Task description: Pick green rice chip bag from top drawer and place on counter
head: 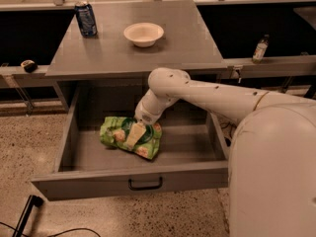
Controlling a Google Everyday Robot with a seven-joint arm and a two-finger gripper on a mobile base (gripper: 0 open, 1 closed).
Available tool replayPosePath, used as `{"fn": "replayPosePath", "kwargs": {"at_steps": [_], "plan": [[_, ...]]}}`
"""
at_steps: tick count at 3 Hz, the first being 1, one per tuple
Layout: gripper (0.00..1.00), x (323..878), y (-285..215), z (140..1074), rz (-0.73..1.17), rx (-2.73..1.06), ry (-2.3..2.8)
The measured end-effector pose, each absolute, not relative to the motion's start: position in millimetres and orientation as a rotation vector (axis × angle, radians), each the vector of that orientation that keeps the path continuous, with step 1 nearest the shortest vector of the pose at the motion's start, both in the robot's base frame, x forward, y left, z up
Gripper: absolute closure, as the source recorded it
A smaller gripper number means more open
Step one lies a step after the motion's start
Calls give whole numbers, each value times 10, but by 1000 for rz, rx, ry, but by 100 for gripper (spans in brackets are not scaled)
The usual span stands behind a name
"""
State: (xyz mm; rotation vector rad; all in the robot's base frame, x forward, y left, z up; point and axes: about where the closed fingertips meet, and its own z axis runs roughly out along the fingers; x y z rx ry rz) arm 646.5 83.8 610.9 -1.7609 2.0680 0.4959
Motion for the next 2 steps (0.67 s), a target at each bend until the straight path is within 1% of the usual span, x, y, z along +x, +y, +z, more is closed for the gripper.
{"fn": "replayPosePath", "kwargs": {"at_steps": [1, 2], "plan": [[66, 6458, 828, 6307, 498, -1715, 2036], [95, 6292, 686, 6970, 510, -1630, 1873]]}}
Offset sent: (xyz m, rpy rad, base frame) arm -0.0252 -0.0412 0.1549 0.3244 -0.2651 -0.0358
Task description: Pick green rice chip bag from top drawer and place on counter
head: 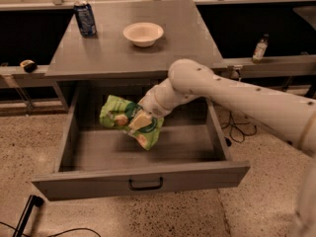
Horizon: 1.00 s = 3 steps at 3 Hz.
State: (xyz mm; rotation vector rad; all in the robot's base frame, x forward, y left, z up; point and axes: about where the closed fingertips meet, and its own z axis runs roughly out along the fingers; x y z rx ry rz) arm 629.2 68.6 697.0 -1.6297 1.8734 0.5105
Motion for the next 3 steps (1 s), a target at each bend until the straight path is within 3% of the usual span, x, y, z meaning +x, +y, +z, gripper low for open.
{"fn": "replayPosePath", "kwargs": {"at_steps": [2, 3], "plan": [[100, 5928, -43, 7985, 433, -1609, 1703], [100, 6010, -535, 8341, 471, -1598, 1773]]}}
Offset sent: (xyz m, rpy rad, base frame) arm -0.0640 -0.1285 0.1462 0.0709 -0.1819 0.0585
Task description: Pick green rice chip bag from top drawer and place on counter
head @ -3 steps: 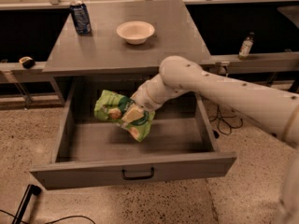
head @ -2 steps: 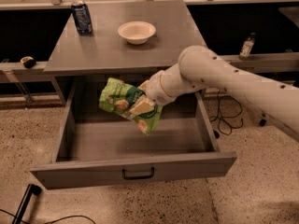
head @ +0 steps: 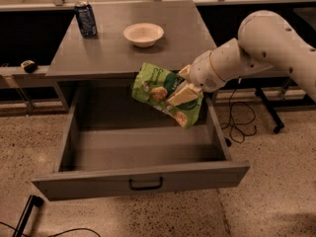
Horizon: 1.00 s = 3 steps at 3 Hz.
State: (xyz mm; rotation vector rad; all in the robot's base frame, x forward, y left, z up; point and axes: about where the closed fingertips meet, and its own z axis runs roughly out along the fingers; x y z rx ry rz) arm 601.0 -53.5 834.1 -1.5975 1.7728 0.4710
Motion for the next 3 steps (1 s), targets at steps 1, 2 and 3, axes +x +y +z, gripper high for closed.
{"fn": "replayPosePath", "kwargs": {"at_steps": [1, 2, 3], "plan": [[100, 6009, -519, 8326, 472, -1598, 1772], [100, 6227, -589, 8589, 422, -1571, 1835], [100, 6583, -770, 9004, 397, -1453, 1886]]}}
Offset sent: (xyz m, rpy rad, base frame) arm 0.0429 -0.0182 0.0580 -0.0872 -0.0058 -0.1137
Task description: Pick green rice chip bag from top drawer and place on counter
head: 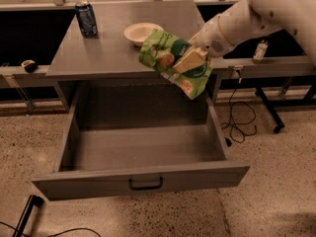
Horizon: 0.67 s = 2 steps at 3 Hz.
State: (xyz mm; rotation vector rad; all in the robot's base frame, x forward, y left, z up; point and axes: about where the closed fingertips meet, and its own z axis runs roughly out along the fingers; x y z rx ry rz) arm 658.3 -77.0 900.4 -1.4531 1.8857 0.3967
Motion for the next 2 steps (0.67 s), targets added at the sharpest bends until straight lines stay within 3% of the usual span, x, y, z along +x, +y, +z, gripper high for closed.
{"fn": "replayPosePath", "kwargs": {"at_steps": [2], "plan": [[100, 7507, -1178, 9412, 310, -996, 2057]]}}
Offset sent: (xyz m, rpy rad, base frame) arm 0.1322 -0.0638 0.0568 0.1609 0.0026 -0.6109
